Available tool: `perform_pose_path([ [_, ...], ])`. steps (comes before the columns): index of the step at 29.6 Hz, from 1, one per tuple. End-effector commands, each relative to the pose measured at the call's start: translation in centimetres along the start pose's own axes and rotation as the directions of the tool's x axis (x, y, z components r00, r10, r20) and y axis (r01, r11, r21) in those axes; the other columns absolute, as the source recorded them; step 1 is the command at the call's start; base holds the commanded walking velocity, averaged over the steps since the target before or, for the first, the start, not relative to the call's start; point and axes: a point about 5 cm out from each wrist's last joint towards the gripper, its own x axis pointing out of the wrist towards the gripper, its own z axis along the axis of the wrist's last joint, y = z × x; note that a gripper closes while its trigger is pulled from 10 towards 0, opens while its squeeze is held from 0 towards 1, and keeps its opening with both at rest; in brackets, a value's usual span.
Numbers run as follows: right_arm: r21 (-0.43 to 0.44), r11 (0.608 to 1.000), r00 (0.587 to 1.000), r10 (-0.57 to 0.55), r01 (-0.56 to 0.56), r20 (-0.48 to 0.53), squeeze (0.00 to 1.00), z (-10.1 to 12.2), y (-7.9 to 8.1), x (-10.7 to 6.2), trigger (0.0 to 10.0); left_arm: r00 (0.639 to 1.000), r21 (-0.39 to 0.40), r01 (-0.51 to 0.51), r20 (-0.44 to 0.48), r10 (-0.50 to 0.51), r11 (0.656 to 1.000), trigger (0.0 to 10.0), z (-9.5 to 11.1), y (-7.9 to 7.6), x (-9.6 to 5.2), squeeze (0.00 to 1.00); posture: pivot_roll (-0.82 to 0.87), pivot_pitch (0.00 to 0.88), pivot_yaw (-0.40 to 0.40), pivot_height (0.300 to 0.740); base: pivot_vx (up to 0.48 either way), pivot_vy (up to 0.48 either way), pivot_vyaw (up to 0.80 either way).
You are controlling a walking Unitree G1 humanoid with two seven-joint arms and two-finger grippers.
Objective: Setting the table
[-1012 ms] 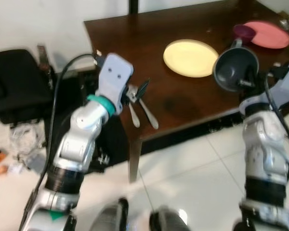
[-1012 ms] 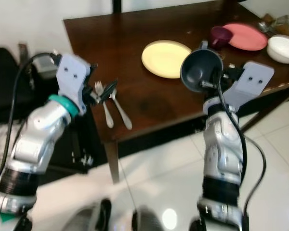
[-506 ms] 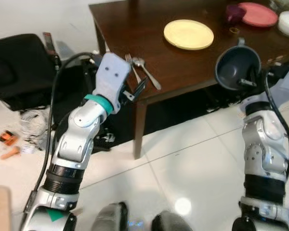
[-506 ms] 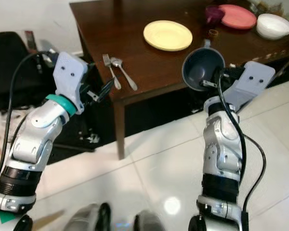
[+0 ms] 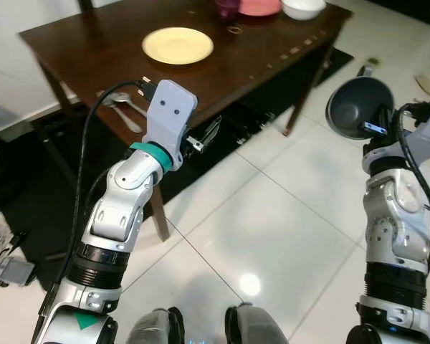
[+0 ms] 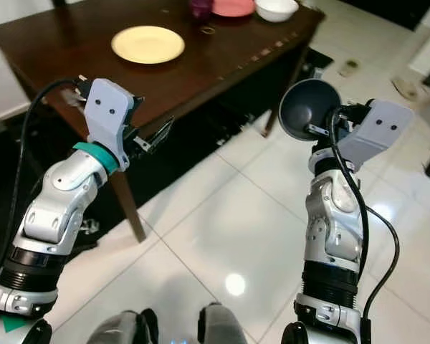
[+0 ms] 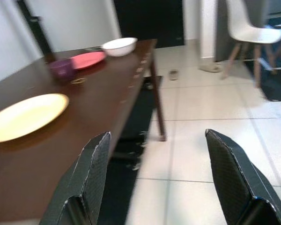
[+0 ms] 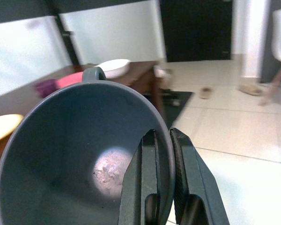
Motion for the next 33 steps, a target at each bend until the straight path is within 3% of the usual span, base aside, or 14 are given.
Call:
perform_pose_path([
  [1,0.007,1.000,1.000,-0.011,0.011,0.007,0.00,0.20,-0.21,0.05,10.0,1.000,-0.016,0.002,-0.015,-0.002,1.000,10.0,-0.26,-0.12,0.07,0.00,-0.02,0.039,0.025,0.740,0.000,0.000,-0.80],
  [18,0.008,1.000,1.000,-0.008,0.008,0.012,0.00,0.30,-0.15,0.13,10.0,0.999,-0.052,-0.024,-0.023,0.023,0.998,10.0,-0.52,0.12,0.27,0.00,-0.02,0.027,0.030,0.740,0.000,0.000,-0.80],
  [23,0.007,1.000,1.000,-0.008,0.008,0.014,0.00,0.33,-0.17,0.16,10.0,1.000,-0.054,-0.026,-0.017,0.025,0.998,10.0,-0.47,0.10,0.38,0.00,-0.03,0.023,0.030,0.740,0.000,0.000,0.00],
  [33,0.006,1.000,1.000,-0.008,0.008,0.018,0.00,0.41,-0.15,0.14,10.0,1.000,-0.056,-0.026,-0.015,0.025,0.998,10.0,-0.52,0.02,0.52,0.00,-0.03,0.018,0.032,0.740,0.000,0.000,-0.80],
])
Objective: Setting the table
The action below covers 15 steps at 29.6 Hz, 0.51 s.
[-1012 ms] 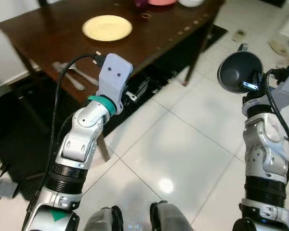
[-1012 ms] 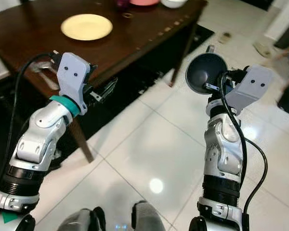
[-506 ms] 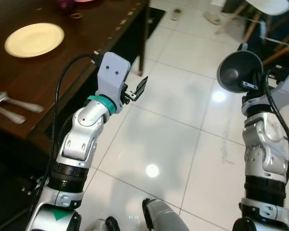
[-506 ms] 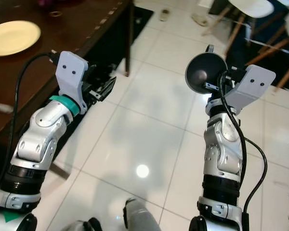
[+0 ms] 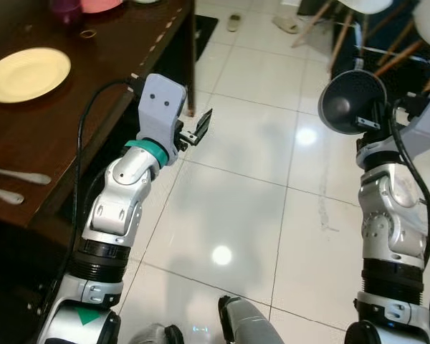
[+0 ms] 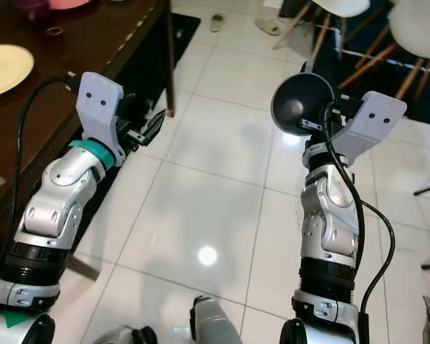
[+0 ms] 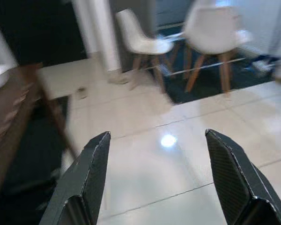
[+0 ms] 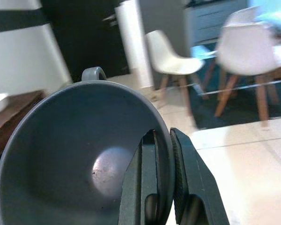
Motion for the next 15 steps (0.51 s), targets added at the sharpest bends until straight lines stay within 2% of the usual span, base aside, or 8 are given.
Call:
perform_pose_path([
  [1,0.001,1.000,1.000,-0.020,0.020,0.008,0.00,0.10,-0.55,-0.16,10.0,1.000,0.003,0.007,-0.008,-0.007,1.000,10.0,-0.27,-0.19,0.01,0.00,-0.03,0.018,0.033,0.740,0.000,0.000,-0.80],
  [15,-0.001,1.000,1.000,-0.026,0.026,0.012,0.00,0.25,-0.67,-0.08,10.0,1.000,-0.006,-0.016,-0.009,0.016,1.000,10.0,-0.46,-0.14,0.27,0.00,-0.03,0.023,0.031,0.740,0.000,0.000,-0.80],
])
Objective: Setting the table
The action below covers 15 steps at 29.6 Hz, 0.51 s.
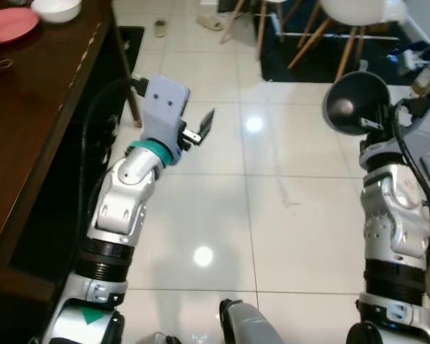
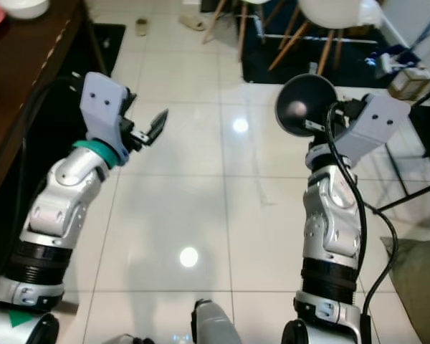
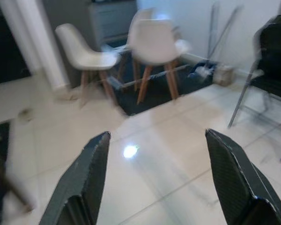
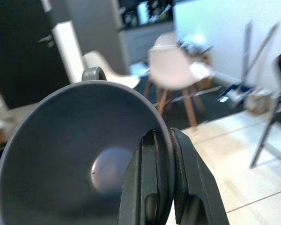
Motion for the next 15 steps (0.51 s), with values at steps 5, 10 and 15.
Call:
perform_pose_path([
  [5,0.010,1.000,1.000,-0.018,0.018,-0.004,0.00,-0.21,-0.34,-0.24,10.0,1.000,0.002,-0.015,-0.026,0.015,1.000,10.0,-0.80,0.16,-0.12,0.00,-0.03,0.025,0.031,0.740,0.000,0.000,-0.80],
  [10,0.002,1.000,1.000,-0.012,0.012,0.005,0.00,-0.13,-0.23,-0.27,10.0,1.000,0.013,-0.027,-0.012,0.027,1.000,10.0,-0.74,0.12,0.06,0.00,-0.03,0.027,0.029,0.740,0.129,0.000,-0.56],
  [15,-0.003,1.000,1.000,0.001,-0.001,0.006,0.00,-0.21,0.08,-0.34,10.0,1.000,0.021,-0.028,-0.001,0.028,0.999,10.0,-0.66,-0.09,0.17,0.00,-0.03,0.027,0.028,0.740,0.450,0.000,0.00],
])
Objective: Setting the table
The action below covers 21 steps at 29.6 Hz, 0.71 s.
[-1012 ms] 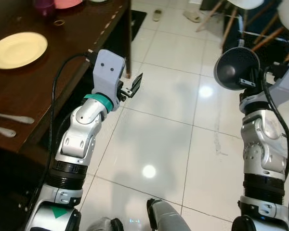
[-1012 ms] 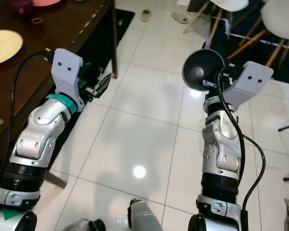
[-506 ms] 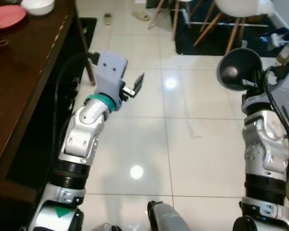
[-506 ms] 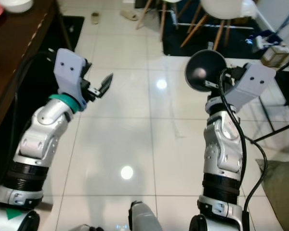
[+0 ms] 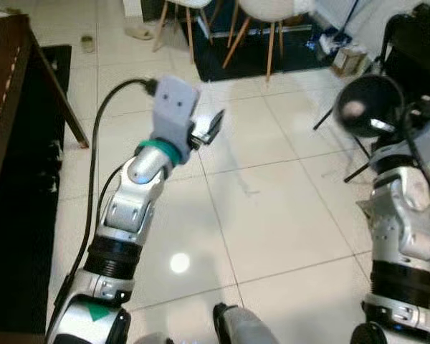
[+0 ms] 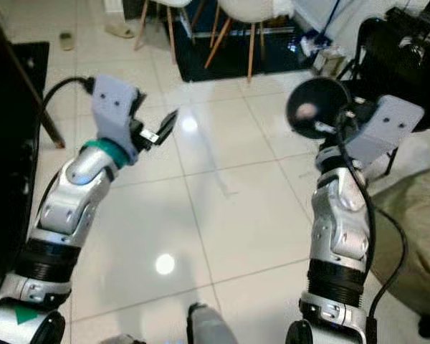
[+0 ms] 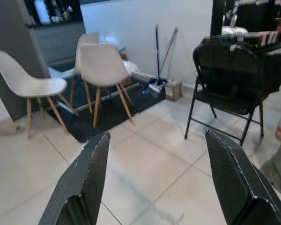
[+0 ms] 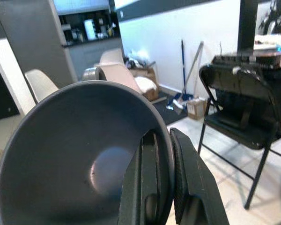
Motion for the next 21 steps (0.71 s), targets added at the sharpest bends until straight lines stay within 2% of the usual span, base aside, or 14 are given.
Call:
perform_pose_path([
  [1,0.009,1.000,1.000,0.016,-0.016,0.001,0.00,-0.12,0.46,-0.13,10.0,1.000,0.010,-0.012,-0.024,0.013,1.000,10.0,-0.59,0.16,-0.12,0.00,-0.03,0.028,0.028,0.740,0.480,0.000,0.00],
  [21,0.005,1.000,1.000,0.007,-0.007,-0.002,0.00,-0.23,0.31,-0.10,10.0,1.000,0.007,-0.009,-0.017,0.009,1.000,10.0,-0.64,0.04,-0.03,0.00,-0.03,0.028,0.028,0.740,0.480,0.000,0.00],
])
